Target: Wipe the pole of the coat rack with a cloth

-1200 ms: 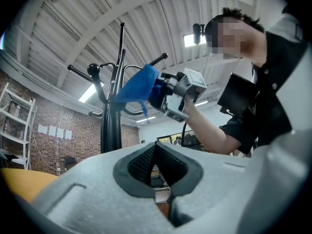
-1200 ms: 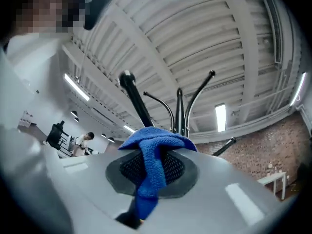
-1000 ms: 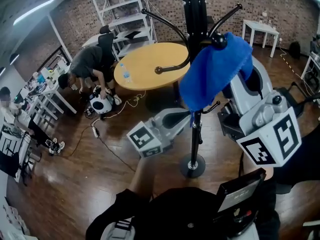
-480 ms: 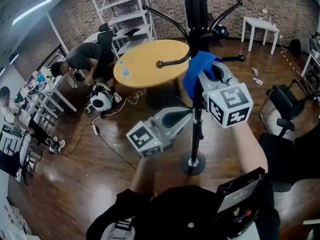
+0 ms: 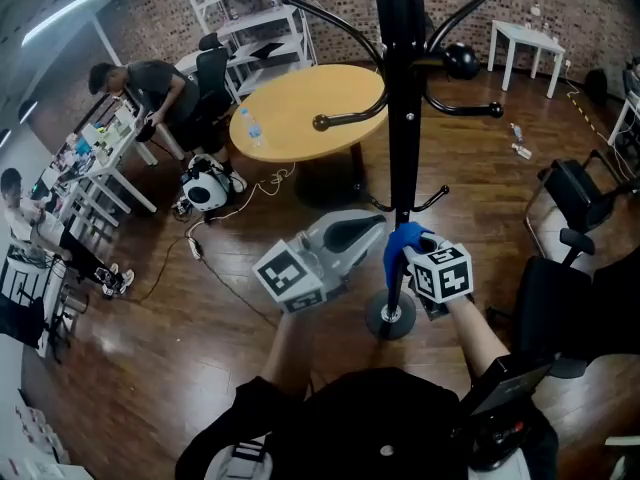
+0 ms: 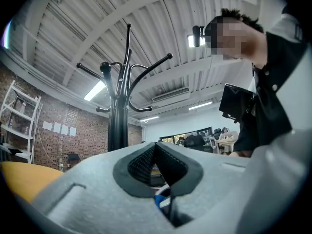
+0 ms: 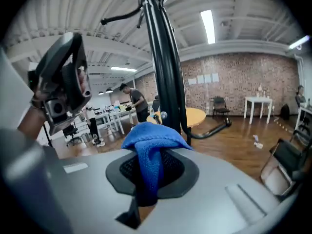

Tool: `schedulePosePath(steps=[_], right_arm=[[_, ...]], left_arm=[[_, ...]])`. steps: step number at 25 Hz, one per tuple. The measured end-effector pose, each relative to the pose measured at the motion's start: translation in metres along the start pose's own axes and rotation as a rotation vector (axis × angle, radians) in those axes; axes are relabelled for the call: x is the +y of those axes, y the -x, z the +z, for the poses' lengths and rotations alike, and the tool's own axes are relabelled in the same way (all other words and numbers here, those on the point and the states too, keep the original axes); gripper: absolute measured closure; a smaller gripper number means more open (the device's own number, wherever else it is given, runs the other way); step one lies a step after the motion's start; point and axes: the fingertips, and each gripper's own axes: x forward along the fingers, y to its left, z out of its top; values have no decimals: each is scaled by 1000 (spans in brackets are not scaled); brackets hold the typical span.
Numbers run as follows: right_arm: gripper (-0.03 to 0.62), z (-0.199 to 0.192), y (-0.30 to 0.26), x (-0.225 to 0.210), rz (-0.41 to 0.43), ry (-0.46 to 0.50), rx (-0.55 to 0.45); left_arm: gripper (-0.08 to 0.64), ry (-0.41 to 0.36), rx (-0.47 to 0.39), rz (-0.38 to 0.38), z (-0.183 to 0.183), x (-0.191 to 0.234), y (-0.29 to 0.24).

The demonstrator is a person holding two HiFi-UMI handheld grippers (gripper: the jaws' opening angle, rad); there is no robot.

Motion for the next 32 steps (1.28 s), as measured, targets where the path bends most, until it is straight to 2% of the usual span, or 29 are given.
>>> schedulePosePath(steps=[4,6,7,12,15,18,22,25,28,32], right_arm=[[566,-11,41,17,109,-135,6],[565,-9,53,28,159,-144,24],[565,-8,52,28,159,-141,28],[565,-7,2,-9,-14,-83,-5],[565,20,-10,-15,-64,-14,-64],[565,83,16,0,-60,33,-252],[565,201,82,27,-71,121,-549],[565,277,125,39,-91,176,-710],[565,319,158,58,-88,239,-792],[565,333,227,115,-17,337,-951]], left_arm=[[560,11,8,20,-6,6,4],[560,15,8,21,-7,9,5],[560,17,6,21,-6,10,5],[560,24,7,7,-11,9,3],[560,21,8,4,-12,7,3],[560,8,0,-1,-9,6,7],[560,0,-23,-11,-1,5,9],[560,-5,-26,-21,1,3,9],[560,-7,-31,-31,1,1,9],[560,-7,-38,-40,2,5,11]])
